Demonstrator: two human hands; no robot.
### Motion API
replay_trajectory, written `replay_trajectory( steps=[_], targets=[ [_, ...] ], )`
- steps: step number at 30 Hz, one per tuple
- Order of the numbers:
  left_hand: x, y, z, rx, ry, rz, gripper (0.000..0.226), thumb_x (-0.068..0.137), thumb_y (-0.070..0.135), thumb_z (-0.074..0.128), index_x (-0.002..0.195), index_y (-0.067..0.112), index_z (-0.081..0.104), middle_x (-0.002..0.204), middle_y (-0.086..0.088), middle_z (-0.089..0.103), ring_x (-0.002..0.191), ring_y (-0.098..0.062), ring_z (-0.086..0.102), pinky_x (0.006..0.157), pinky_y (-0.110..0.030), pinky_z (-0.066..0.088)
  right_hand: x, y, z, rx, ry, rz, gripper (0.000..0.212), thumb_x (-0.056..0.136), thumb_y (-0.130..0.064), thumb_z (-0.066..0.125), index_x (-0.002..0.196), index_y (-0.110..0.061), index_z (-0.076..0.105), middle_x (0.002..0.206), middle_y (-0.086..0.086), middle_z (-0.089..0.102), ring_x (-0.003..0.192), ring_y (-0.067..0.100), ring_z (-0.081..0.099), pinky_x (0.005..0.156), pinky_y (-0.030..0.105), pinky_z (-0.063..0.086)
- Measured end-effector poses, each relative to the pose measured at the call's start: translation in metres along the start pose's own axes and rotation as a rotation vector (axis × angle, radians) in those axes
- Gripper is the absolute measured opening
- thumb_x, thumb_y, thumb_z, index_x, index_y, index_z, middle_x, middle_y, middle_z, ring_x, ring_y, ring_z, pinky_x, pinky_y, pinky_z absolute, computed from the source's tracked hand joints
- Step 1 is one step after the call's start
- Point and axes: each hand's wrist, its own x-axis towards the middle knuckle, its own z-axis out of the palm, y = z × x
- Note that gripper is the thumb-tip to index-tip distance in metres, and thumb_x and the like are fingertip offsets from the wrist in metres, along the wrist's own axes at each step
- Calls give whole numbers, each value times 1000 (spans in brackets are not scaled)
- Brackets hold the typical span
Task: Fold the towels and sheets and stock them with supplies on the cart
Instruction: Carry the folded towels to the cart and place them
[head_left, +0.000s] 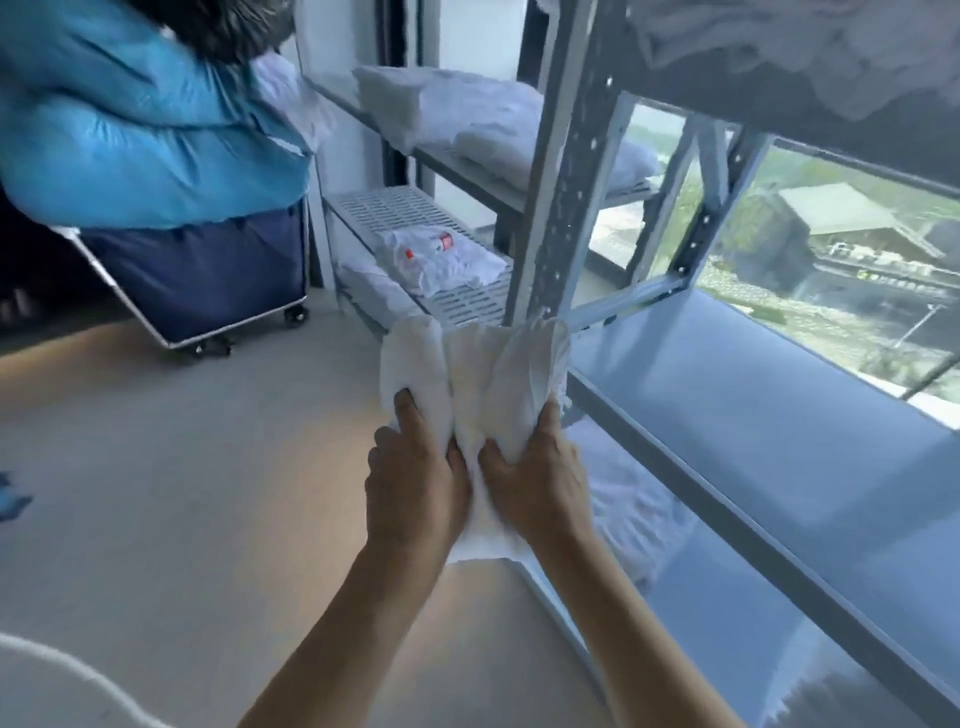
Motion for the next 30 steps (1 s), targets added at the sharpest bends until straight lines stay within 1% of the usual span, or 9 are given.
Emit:
replay_trajectory(
  steps=[4,7,10,13,15,18,22,25,30],
  targets=[
    [26,-36,-25,-54,49,-116,71,101,48,49,155,15,16,119,-22,54,104,-41,59,89,-48,52,11,-44,34,3,-72,-88,96,75,-63,49,155,-21,15,121,14,64,115,38,57,94,46,49],
    [45,-61,-33,-48,90,-181,70,101,46,49,154,15,16,116,-21,54,102,-40,59,84,-43,48,25,-67,61,-8,-142,-134,98,75,-64,49,156,-24,10,126,13,63,117,38,56,94,46,46],
    [69,-83,-35,-46,133,-242,68,100,44,50,153,16,17,112,-20,55,97,-40,60,80,-44,51,44,-87,91,13,-224,-161,105,74,-67,47,161,-23,6,134,14,61,123,38,54,99,46,44],
    [100,-99,-32,-60,179,-305,66,98,48,50,149,19,22,109,-19,56,95,-40,60,78,-44,51,74,-102,122,38,-285,-181,110,74,-72,49,162,-23,6,136,13,60,127,36,51,101,45,42],
    [125,-106,-27,-72,202,-350,69,97,55,49,150,21,22,112,-18,56,98,-39,60,80,-43,50,98,-111,141,51,-316,-206,109,74,-76,50,161,-27,7,134,11,61,127,34,52,101,46,42],
    [167,-111,-21,-79,232,-405,77,92,64,48,151,24,19,113,-16,55,100,-38,60,81,-44,52,142,-126,166,61,-358,-254,107,73,-82,51,157,-30,10,126,10,63,122,35,55,99,48,46],
    [225,-112,-19,-5,266,-459,74,96,57,52,152,23,18,117,-16,56,101,-38,61,81,-43,53,199,-150,190,104,-413,-312,103,74,-80,54,153,-30,11,122,10,64,115,36,57,97,50,48],
    [258,-110,-21,21,321,-502,72,95,59,51,150,24,19,115,-14,58,97,-36,62,81,-45,55,232,-168,204,118,-442,-381,96,76,-76,54,151,-32,12,122,7,64,115,36,57,94,50,49],
    [287,-129,-28,48,388,-588,74,95,63,49,151,26,17,115,-13,57,97,-34,62,79,-44,54,261,-200,235,142,-567,-469,91,76,-72,54,150,-33,16,114,4,64,109,34,59,93,51,51]
  ],
)
